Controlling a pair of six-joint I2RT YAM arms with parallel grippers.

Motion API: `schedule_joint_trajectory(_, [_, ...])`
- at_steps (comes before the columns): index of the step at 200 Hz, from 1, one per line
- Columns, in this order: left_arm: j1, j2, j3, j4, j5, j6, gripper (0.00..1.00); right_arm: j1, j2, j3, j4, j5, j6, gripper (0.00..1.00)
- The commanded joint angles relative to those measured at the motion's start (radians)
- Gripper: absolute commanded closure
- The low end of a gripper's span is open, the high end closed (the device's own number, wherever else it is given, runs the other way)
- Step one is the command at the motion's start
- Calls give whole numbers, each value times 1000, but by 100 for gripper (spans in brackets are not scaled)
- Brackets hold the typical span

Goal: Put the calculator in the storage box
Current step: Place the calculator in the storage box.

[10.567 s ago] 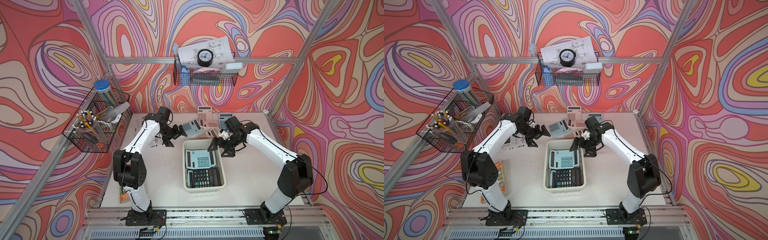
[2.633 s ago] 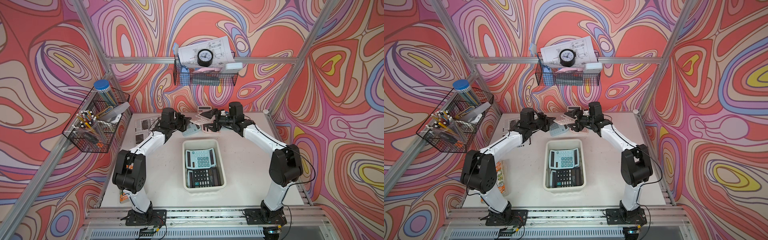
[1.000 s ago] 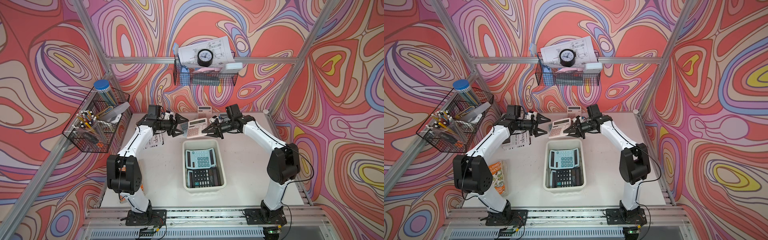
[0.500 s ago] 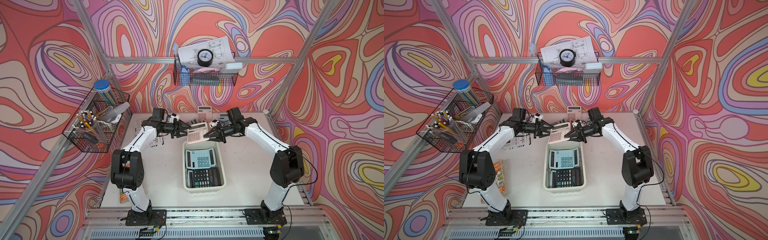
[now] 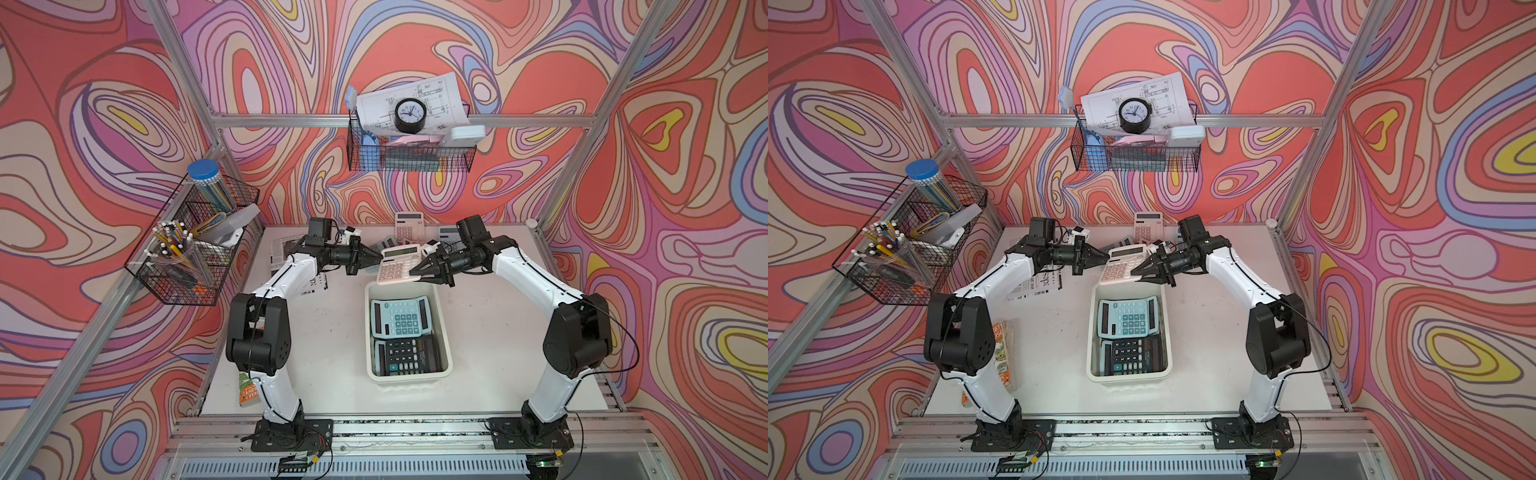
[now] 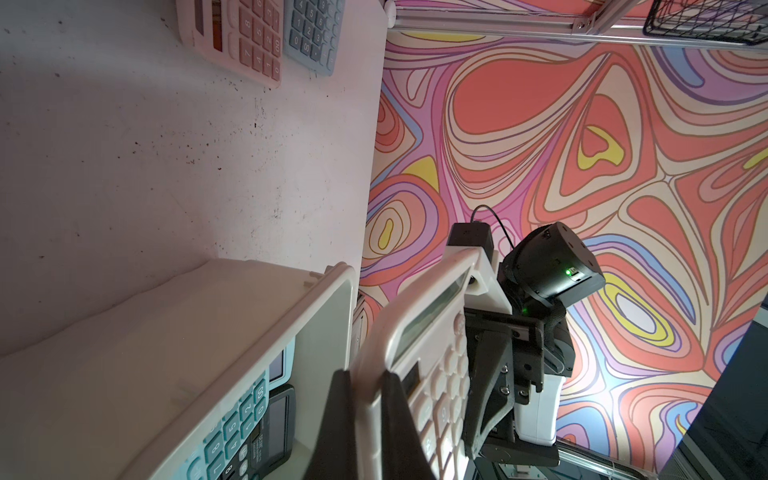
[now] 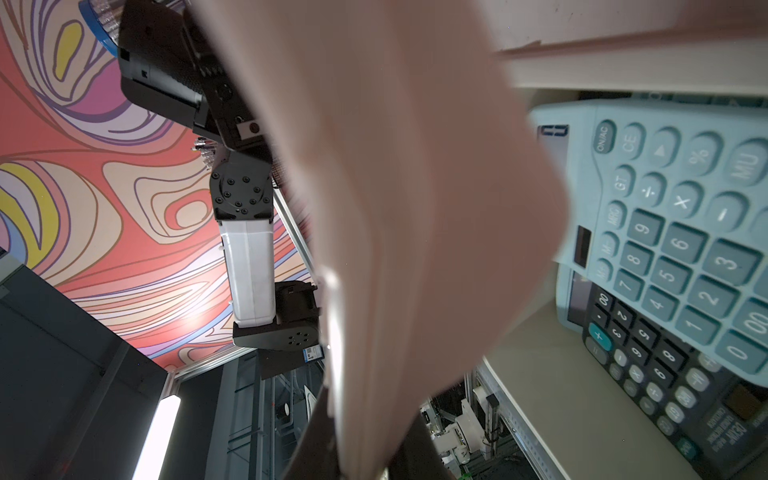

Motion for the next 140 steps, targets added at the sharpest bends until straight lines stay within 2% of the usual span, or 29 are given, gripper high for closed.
schedule_joint_trajectory(1, [-17, -18, -19, 147, 39, -103, 100, 20, -17, 7, 34, -10, -3, 85])
schedule_joint_trajectory(15, [-16, -19, -26, 174, 33, -124, 100, 20, -15, 12, 71, -5, 25, 90])
schedule_joint_trajectory(31, [-9, -18, -31, 170, 26, -125, 68, 20, -19, -1, 142, -15, 75, 95])
schedule_joint_trajectory(44, [-5, -16, -35, 173, 28, -126, 47, 20, -23, -17, 190, -29, 111, 96])
schedule_joint_trajectory(55, [-5, -19, -38, 174, 31, -126, 36, 20, -23, -28, 224, -36, 135, 97])
schedule_joint_trajectory(64, [-5, -23, -43, 175, 29, -126, 31, 20, -23, -37, 260, -39, 162, 98])
schedule_joint_trajectory(80, [-6, -26, -60, 205, 34, -150, 28, 20, -23, -54, 334, -45, 215, 98])
schedule_joint_trajectory(101, [-11, -19, -96, 314, 52, -239, 30, 20, -23, -68, 425, -58, 279, 99])
schedule_joint_trajectory(121, [-17, -7, -140, 513, 65, -397, 40, 20, -23, -85, 496, -62, 330, 98])
schedule_joint_trajectory(140, [-22, 11, -198, 804, 56, -610, 53, 20, -23, -103, 566, -60, 384, 98])
